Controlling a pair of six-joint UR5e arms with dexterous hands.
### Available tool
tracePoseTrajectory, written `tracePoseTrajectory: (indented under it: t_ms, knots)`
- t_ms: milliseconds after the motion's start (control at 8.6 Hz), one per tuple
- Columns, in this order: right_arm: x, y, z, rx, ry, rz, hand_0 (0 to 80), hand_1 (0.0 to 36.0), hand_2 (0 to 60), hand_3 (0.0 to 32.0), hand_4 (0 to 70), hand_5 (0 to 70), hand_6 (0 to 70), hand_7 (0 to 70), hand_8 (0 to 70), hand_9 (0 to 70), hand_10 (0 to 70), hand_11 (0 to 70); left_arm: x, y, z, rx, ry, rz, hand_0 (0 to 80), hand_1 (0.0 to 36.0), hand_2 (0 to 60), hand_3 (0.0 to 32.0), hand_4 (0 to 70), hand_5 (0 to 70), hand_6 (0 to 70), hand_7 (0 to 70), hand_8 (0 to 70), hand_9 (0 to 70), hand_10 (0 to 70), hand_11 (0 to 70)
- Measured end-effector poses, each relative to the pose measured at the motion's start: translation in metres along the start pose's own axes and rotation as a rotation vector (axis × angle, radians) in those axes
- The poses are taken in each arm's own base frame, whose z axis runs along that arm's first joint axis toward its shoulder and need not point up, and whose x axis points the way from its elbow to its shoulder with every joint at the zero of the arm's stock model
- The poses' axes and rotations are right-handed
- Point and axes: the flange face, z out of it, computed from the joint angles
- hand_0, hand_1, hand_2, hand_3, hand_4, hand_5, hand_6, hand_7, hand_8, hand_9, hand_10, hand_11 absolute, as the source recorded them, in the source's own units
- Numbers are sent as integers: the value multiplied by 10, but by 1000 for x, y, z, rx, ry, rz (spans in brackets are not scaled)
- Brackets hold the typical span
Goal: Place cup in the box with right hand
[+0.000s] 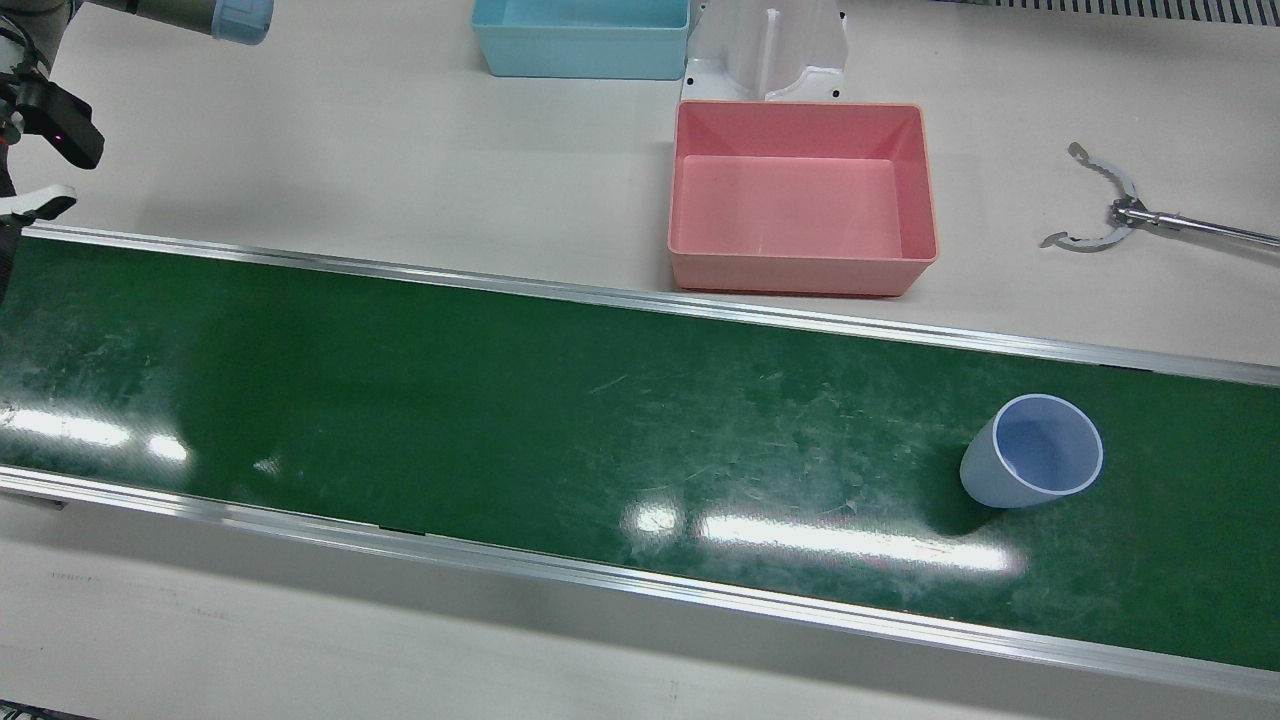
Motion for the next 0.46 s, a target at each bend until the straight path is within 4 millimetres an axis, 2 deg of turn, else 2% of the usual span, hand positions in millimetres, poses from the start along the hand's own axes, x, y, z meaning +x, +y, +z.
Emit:
tracePoseTrajectory:
  t_ms: [465]
  knots:
    - [1,2,2,-5,1,1,523,95,0,0,315,46,74,295,23,70,39,71,0,0,0,1,0,0,0,0,0,0,0,0,0,0,0,0,0,0]
